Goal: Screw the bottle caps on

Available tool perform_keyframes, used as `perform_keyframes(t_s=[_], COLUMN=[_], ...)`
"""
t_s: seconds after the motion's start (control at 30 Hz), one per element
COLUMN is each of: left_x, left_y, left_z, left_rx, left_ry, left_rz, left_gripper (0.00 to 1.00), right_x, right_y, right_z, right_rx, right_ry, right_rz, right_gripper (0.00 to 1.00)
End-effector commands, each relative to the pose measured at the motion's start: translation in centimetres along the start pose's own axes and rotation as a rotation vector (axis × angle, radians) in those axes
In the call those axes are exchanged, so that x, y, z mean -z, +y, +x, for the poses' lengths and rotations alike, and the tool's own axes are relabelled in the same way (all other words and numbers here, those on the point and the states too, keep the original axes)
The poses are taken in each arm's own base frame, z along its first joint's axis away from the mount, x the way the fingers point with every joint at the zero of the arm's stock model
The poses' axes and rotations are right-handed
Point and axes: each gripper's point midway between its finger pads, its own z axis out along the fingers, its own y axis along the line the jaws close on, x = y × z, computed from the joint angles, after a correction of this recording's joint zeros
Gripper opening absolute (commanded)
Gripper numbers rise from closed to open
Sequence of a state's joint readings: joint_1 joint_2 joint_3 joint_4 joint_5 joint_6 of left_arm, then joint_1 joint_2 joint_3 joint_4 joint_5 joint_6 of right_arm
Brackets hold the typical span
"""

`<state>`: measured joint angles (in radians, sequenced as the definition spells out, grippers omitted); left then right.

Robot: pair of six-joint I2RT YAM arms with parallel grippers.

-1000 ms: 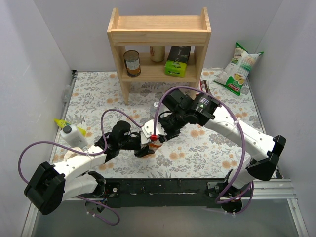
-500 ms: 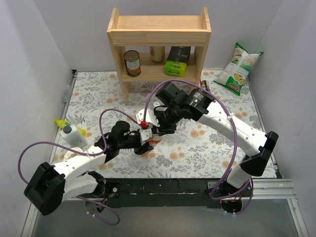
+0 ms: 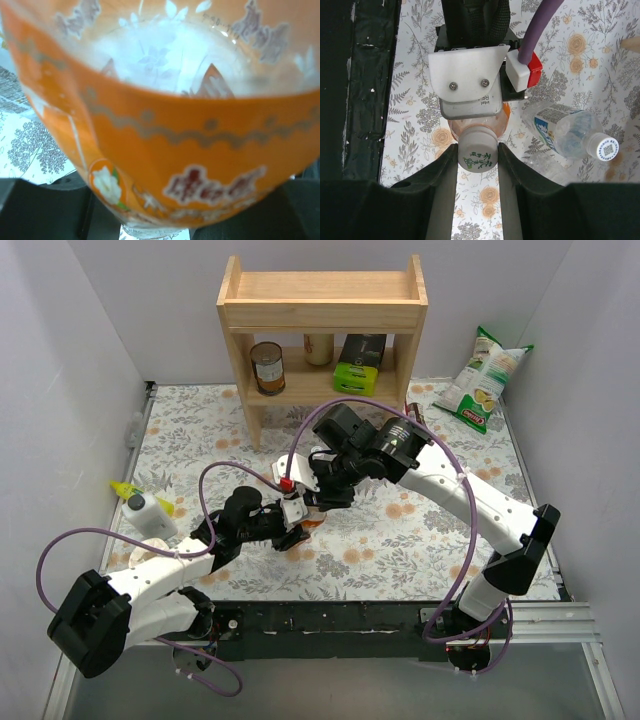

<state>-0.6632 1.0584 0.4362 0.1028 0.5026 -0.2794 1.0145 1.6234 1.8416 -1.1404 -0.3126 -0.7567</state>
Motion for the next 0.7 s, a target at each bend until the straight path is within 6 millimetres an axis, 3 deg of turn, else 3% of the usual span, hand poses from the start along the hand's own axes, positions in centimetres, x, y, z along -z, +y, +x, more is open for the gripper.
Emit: perform_keyframes(t_s=[0.0,0.67], left_x=[0.69,0.76], left_y=[3.26,3.39], left_z=[-5.44,-5.01], left_rx=[-0.040,-0.030], left_ry=[-0.166,-0.162], left_rz=[-0.152,-0.170], left_gripper=[0.00,0.00], right_x=[-1.30,-1.44], right_y=[1.87,1.52], right_z=[-1.28,-1.37], right_rx=[-0.081,-0.079], right_ry=[-0.038,-0.035], right_rz=[-0.098,-0.090], right_gripper=[0.08,0.05])
